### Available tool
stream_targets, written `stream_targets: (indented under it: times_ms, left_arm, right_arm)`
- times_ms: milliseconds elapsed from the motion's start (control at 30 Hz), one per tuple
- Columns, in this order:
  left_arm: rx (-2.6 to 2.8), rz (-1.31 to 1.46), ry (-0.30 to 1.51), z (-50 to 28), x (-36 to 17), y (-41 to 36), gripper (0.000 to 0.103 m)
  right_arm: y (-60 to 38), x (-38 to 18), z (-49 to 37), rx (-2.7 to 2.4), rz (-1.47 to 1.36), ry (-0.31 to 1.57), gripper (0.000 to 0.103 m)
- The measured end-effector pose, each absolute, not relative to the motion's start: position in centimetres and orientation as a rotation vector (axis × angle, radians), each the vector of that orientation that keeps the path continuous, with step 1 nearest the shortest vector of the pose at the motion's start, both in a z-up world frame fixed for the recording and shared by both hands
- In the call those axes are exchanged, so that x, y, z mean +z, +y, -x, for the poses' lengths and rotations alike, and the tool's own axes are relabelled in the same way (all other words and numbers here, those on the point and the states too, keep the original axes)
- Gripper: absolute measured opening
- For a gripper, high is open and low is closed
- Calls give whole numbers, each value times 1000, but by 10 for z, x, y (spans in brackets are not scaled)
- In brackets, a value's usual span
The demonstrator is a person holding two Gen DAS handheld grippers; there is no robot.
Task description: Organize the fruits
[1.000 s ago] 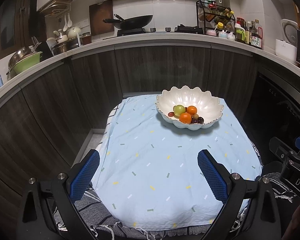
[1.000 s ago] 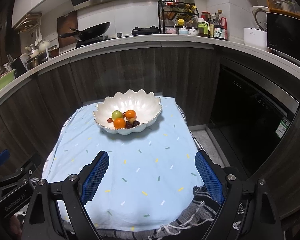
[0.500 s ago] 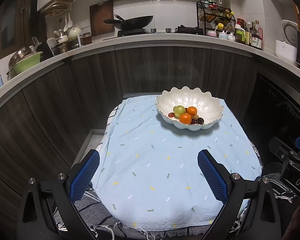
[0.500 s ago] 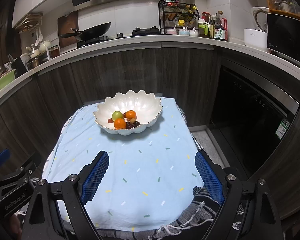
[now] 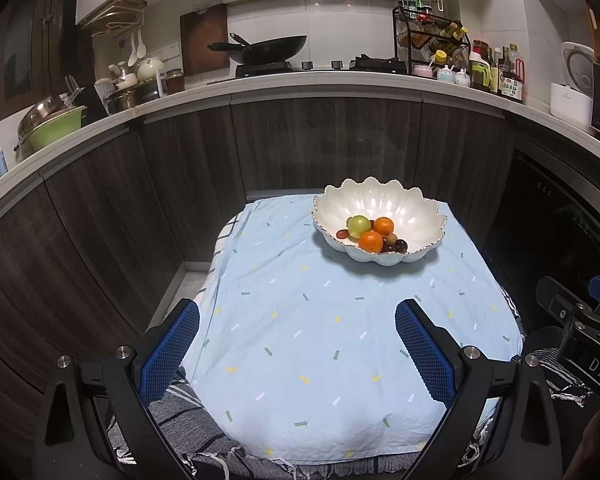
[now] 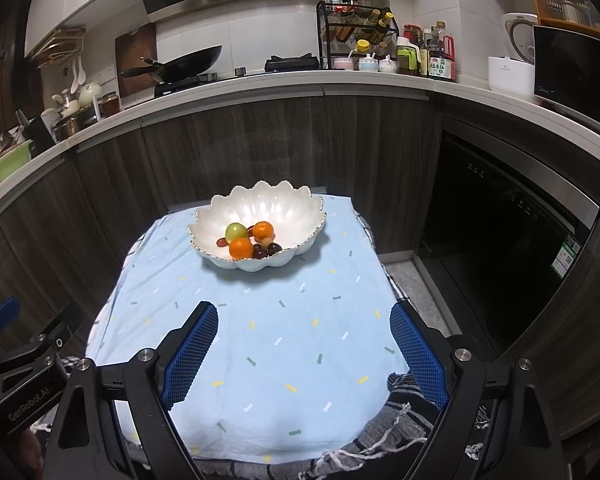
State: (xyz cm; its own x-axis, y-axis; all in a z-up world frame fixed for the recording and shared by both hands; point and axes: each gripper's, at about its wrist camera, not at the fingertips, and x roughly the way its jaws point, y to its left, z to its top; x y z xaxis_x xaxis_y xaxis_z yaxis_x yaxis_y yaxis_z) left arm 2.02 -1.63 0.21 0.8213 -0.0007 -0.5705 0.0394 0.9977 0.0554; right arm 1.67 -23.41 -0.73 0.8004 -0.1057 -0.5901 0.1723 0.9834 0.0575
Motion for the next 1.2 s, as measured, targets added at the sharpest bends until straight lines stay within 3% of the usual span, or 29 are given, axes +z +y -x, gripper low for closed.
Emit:
stream_targets:
  times_ms: [1200]
  left_arm:
    - [-30, -63, 648, -29, -6, -15, 100]
  right_arm:
    - [-229, -16, -22, -152, -118, 657, 89]
